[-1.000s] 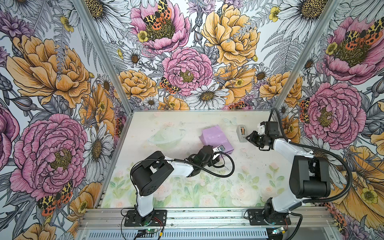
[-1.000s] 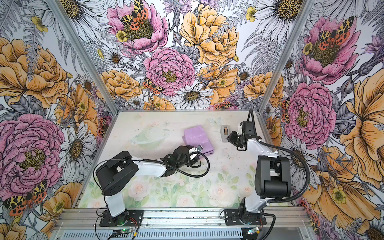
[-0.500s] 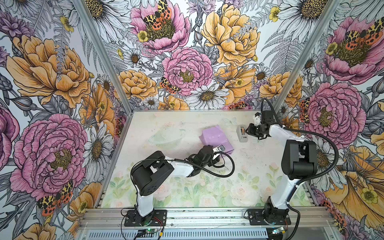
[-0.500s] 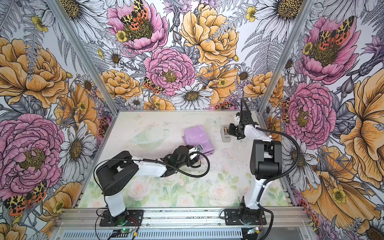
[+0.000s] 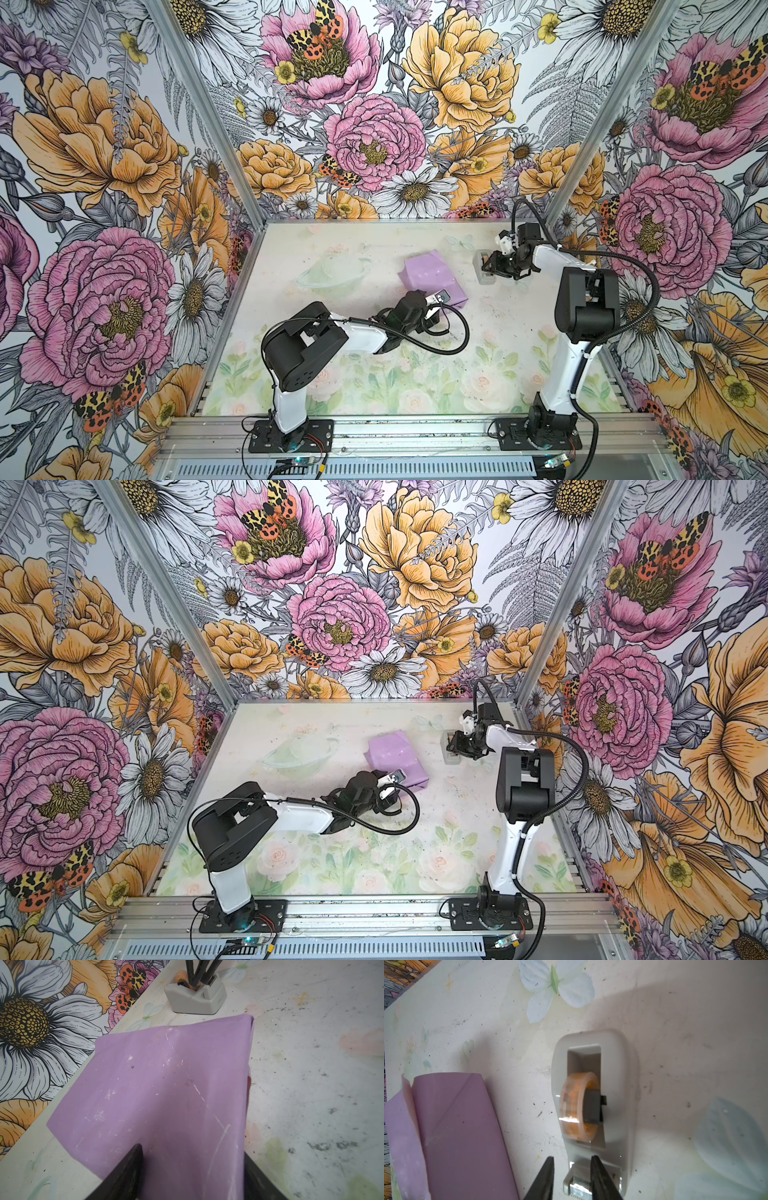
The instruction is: Wrap the gift box in paper
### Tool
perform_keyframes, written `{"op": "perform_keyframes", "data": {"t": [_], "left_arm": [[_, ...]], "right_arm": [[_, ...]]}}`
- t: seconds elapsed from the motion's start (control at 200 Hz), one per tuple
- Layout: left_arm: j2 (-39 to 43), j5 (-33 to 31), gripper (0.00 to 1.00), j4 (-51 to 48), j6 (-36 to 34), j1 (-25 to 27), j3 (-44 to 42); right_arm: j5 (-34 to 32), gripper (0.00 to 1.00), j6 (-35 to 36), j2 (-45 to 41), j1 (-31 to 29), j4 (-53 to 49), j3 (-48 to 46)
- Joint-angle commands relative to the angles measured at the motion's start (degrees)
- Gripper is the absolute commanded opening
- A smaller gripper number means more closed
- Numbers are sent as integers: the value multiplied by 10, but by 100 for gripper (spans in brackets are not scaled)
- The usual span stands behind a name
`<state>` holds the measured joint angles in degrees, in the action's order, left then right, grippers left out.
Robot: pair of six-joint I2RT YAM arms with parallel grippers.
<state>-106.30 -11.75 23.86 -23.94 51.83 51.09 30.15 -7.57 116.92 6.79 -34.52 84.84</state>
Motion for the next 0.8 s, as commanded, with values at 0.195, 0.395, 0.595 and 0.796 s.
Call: {"op": "perform_keyframes", "data": {"t": [0.195, 0.395, 0.595, 0.796], "left_arm": [[-29, 19, 66, -71, 20, -10, -5], [-31, 24, 66, -72, 19, -9, 0], [-33, 26, 66, -75, 19, -10, 4], [-33, 24, 66, -80, 18, -10, 2]], "right_arm": [[89, 30, 71, 49, 36, -60, 42], [168, 27, 97, 76, 59, -79, 59], [208, 22, 110, 97, 60, -84, 77], [209, 20, 112, 99, 62, -85, 84]]}}
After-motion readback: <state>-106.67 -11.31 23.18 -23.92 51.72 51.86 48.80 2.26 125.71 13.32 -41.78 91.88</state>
